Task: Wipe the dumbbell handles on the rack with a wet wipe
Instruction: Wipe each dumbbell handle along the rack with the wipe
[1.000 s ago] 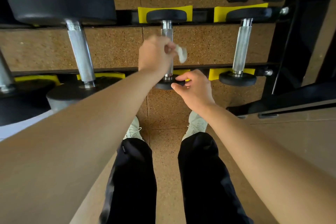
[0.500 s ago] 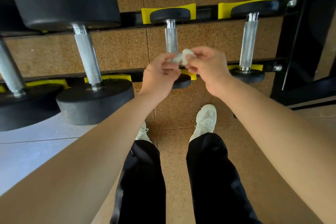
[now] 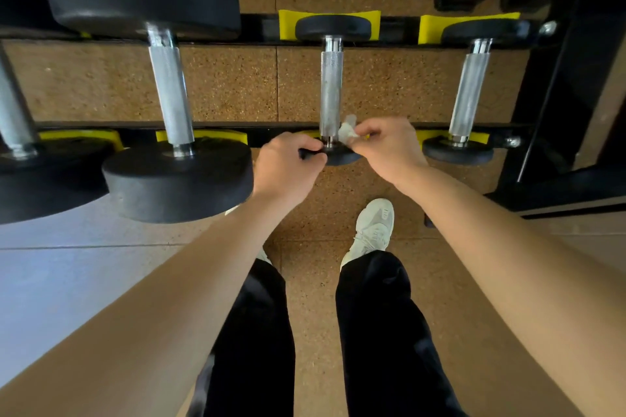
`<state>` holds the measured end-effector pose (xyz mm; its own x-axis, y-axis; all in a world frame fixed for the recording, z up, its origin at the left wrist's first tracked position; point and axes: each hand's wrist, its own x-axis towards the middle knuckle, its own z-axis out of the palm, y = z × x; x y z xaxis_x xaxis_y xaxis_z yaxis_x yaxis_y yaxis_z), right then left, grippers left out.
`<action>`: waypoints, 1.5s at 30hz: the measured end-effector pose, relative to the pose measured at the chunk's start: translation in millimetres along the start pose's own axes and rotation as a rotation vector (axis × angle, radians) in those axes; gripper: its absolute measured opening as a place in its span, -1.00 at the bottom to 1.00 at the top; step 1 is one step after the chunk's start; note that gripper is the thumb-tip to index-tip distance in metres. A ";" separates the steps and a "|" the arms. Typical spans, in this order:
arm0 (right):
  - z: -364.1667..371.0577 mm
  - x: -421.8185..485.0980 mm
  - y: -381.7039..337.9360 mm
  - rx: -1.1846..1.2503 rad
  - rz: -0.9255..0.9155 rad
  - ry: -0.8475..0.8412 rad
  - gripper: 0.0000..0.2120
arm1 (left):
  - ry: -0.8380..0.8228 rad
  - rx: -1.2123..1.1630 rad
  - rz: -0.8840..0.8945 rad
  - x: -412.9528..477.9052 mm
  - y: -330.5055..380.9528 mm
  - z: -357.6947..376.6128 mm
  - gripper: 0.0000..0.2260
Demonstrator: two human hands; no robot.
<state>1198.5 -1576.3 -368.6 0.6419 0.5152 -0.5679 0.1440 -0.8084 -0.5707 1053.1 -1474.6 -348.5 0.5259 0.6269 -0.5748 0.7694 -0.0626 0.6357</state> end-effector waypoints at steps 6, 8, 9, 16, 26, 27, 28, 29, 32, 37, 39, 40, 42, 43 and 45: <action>-20.6 -10.7 -19.2 0.060 -0.143 -0.149 -0.84 | -0.082 -0.144 0.222 -4.3 11.8 -6.2 -0.50; -17.1 -11.9 -25.5 0.059 -0.182 -0.225 -0.83 | -0.129 -0.152 0.300 -2.2 16.3 -6.8 -0.51; -15.0 -11.1 -27.4 0.077 -0.187 -0.249 -0.81 | -0.123 -0.139 0.313 0.5 17.1 -7.9 -0.57; -18.2 3.0 -21.3 0.036 -0.234 -0.291 -0.83 | 0.016 -0.119 0.053 29.8 5.3 -22.4 -0.87; -6.8 8.5 -10.7 -0.235 -0.319 -0.196 -0.71 | -0.151 0.019 -0.064 46.5 5.1 -7.3 -0.76; -5.9 8.5 -11.7 -0.269 -0.338 -0.191 -0.69 | -0.162 0.032 -0.063 47.0 4.5 -8.2 -0.77; -5.3 10.0 -12.2 -0.309 -0.354 -0.187 -0.70 | -0.168 0.049 -0.062 48.4 3.2 -9.6 -0.77; -5.7 12.4 -13.0 -0.354 -0.362 -0.190 -0.73 | -0.167 0.080 -0.059 49.9 2.7 -11.6 -0.77; -12.4 22.5 -13.1 -0.472 -0.390 -0.253 -0.70 | -0.178 0.202 -0.014 52.7 7.3 -12.9 -0.78; -20.9 27.5 -13.4 -0.649 -0.417 -0.374 -0.75 | -0.192 0.369 0.022 57.5 10.8 -5.3 -0.83; -18.9 27.3 -20.7 -0.617 -0.437 -0.381 -0.73 | -0.143 0.485 -0.025 67.0 3.6 -6.9 -0.80; -17.0 26.7 -25.4 -0.597 -0.448 -0.371 -0.71 | -0.120 0.554 -0.052 71.8 -1.1 -8.6 -0.78; -12.5 25.3 -31.6 -0.598 -0.465 -0.349 -0.71 | -0.091 0.624 -0.096 79.2 -9.0 -11.9 -0.72; -11.5 25.3 -31.4 -0.602 -0.462 -0.345 -0.72 | -0.106 0.623 -0.098 81.9 -10.7 -13.5 -0.71; -15.3 28.9 -21.8 -0.606 -0.428 -0.353 -0.74 | -0.185 0.562 -0.030 83.3 -6.7 -12.8 -0.78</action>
<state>1225.4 -1548.1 -363.5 0.1786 0.7913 -0.5848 0.7694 -0.4828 -0.4182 1087.2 -1412.0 -394.1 0.5163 0.4923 -0.7007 0.8325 -0.4804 0.2759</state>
